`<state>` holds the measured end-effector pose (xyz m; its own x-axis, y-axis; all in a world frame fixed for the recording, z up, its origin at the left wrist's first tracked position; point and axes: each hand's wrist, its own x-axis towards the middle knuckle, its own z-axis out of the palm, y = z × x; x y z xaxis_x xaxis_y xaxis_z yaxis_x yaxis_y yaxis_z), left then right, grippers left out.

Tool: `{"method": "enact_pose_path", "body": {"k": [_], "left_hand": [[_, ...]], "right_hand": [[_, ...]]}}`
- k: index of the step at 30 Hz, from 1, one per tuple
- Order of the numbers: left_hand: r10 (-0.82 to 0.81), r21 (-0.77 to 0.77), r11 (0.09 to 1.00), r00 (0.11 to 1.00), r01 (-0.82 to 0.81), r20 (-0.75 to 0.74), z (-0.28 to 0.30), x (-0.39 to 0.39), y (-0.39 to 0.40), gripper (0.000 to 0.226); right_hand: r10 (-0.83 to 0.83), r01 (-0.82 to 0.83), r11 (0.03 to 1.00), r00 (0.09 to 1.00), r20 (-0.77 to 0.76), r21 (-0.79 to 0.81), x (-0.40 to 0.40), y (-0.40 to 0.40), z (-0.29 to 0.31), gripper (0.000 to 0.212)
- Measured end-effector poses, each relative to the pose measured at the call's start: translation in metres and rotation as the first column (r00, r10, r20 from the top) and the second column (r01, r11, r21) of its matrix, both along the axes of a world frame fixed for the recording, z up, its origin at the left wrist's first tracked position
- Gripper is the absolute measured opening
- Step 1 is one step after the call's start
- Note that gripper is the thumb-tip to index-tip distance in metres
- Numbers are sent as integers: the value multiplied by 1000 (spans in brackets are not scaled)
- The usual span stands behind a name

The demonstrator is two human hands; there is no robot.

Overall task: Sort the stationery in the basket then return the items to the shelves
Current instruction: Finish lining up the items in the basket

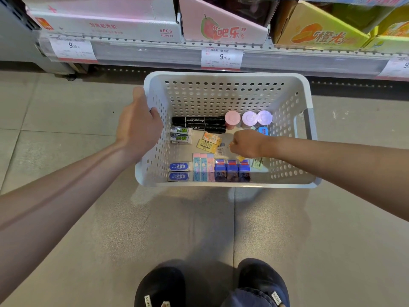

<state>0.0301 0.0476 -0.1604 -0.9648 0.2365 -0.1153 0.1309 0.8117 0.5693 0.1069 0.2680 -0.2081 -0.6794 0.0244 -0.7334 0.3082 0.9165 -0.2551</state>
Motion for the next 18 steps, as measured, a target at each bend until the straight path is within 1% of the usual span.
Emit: {"method": "enact_pose_path", "body": {"k": [1, 3, 4, 6, 7, 10, 12, 14, 16, 18], "left_hand": [[0, 0, 1000, 1000, 0, -1, 0, 0, 0, 24], [1, 1, 1000, 1000, -1, -2, 0, 1, 1, 24], [4, 1, 1000, 1000, -4, 1, 0, 1, 1, 23], [12, 5, 1000, 1000, -12, 10, 0, 1, 1, 22], [15, 7, 1000, 1000, -15, 12, 0, 1, 1, 22], [19, 14, 1000, 1000, -19, 10, -1, 0, 0, 22], [24, 12, 1000, 1000, -24, 11, -2, 0, 1, 22], [27, 12, 1000, 1000, -27, 9, -2, 0, 1, 22], [26, 14, 1000, 1000, -26, 5, -2, 0, 1, 22], [25, 19, 1000, 1000, -25, 7, -3, 0, 1, 21]], "right_hand": [[13, -14, 1000, 999, -46, -23, -2, -4, 0, 37], [9, -13, 997, 998, -60, -78, -7, -12, -3, 21], [-26, 20, 994, 998, -56, -110, -9, -15, -6, 21], [-86, 77, 986, 995, -55, -149, -12, -20, -9, 32], [-94, 83, 985, 993, -70, -150, -14, -21, -11, 32], [-90, 80, 992, 990, -108, -94, -18, -27, -15, 33], [-47, 40, 998, 990, -129, -56, -18, -30, -17, 34], [-2, 4, 1000, 982, -191, 6, -17, -31, -17, 33], [108, -83, 990, 964, -242, 111, -17, -31, -17, 31], [228, -186, 965, 942, -246, 184, -18, -31, -17, 40]]}}
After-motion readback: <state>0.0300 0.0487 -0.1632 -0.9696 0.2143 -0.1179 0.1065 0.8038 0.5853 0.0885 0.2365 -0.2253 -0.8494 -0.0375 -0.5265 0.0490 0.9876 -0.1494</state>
